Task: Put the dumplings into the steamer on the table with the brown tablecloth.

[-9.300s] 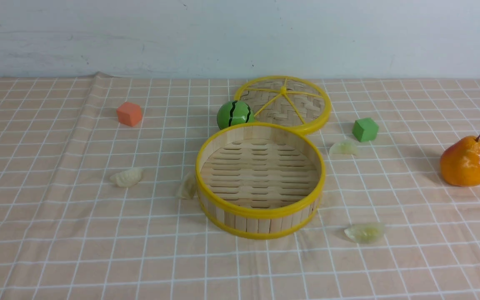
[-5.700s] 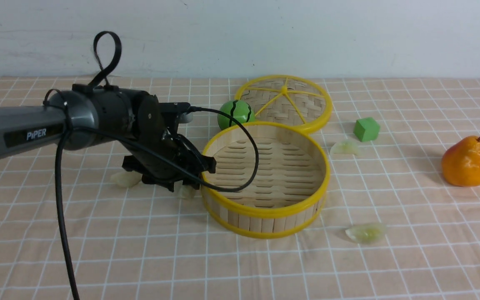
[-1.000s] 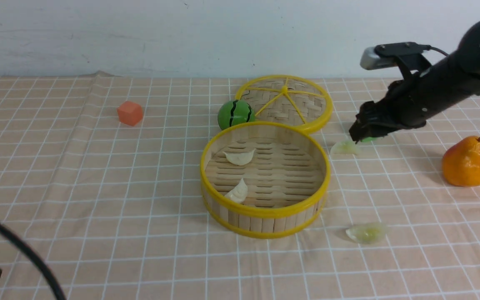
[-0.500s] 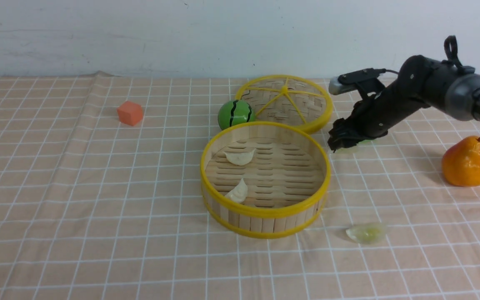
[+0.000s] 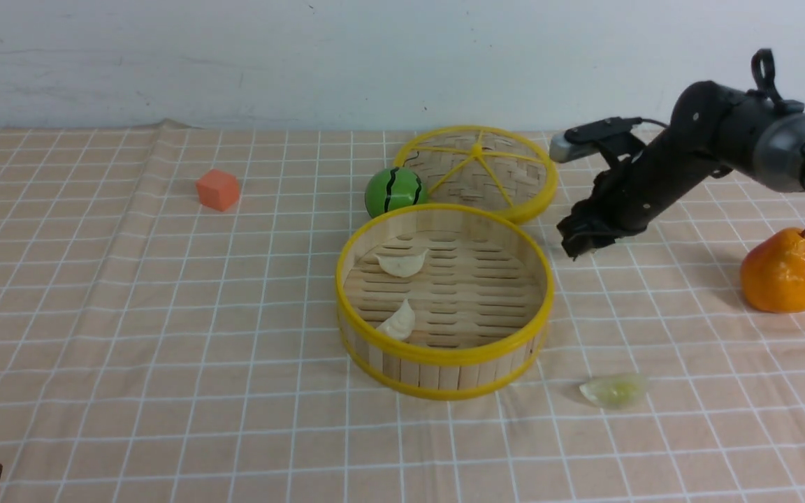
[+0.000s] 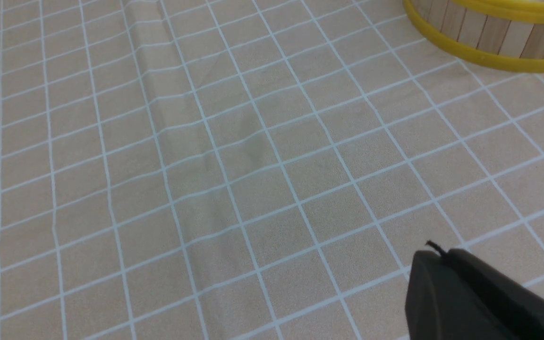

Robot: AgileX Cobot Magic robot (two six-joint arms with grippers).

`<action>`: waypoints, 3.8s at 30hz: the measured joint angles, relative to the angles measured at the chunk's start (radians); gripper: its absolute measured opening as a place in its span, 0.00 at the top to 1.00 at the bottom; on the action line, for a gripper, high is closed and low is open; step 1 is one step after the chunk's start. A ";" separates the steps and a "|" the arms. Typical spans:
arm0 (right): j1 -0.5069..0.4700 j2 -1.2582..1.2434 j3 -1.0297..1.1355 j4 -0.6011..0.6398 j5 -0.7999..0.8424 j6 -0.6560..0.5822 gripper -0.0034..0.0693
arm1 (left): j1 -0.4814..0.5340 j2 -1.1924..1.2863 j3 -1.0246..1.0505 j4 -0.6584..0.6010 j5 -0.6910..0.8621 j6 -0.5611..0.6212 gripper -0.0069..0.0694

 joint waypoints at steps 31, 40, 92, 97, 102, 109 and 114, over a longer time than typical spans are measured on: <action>0.190 -0.152 0.006 0.175 0.053 -0.224 0.16 | 0.000 0.000 0.000 -0.063 -0.015 0.000 0.93; 0.102 -0.346 0.170 -0.141 0.307 -0.161 0.28 | 0.000 0.000 0.000 -0.102 -0.029 -0.001 0.93; 0.349 -0.265 0.295 -0.195 0.015 -0.104 0.20 | 0.000 0.000 0.000 -0.116 -0.087 -0.003 0.90; 0.349 -0.421 0.193 -0.243 0.234 0.066 0.25 | 0.000 0.000 0.000 -0.116 -0.087 -0.003 0.89; 0.349 -0.698 0.129 -0.369 0.346 0.253 0.60 | 0.000 0.000 0.000 -0.116 -0.087 -0.003 0.89; 0.349 -0.985 0.343 -0.415 0.356 0.416 0.98 | 0.000 0.000 0.000 -0.116 -0.087 -0.003 0.87; 0.349 -1.148 0.657 -0.362 0.246 0.438 0.98 | 0.000 0.000 0.000 -0.116 -0.087 -0.003 0.87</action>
